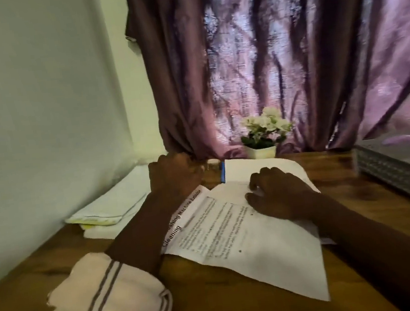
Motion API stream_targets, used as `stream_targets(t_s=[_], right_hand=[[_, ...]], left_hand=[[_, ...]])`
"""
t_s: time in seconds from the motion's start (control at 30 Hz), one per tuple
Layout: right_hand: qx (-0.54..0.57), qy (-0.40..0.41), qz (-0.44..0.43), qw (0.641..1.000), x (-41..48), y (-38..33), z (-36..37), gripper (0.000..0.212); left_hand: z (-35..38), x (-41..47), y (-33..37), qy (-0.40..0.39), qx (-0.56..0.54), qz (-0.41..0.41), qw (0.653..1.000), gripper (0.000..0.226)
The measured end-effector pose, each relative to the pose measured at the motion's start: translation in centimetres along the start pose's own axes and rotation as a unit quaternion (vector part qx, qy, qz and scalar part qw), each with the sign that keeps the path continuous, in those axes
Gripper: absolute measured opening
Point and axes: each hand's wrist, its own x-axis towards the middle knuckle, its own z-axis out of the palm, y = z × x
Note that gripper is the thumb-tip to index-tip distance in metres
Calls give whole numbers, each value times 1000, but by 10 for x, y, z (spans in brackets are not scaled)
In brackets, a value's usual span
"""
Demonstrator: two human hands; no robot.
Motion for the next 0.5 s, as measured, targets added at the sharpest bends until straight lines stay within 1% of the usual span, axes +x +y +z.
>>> stream_targets(t_s=[0.07,0.13,0.2,0.27,0.33,0.43,0.5], right_hand=[[-10,26,6,1000,7,-6,12,42],[17,33,6,999,9,-3,18,39],[51,37,4,998,8,4,19,37],[67,39,-4,997,6,8,18,38],[71,39,-11,997,6,9,19,39],[79,43,-12,996,6,7,18,39],[86,43,-13,995,6,6,18,39]], left_hand=[[8,6,-24,-59,49,-66,995,54],[14,11,-40,-96,79,-106,987,64],[15,15,-53,-112,99,-147,978,65],[14,17,-64,-133,117,-182,967,60],[13,14,-70,-145,113,-180,966,52],[12,10,-69,-100,150,-142,973,40],[9,10,-62,-87,167,-135,973,39]])
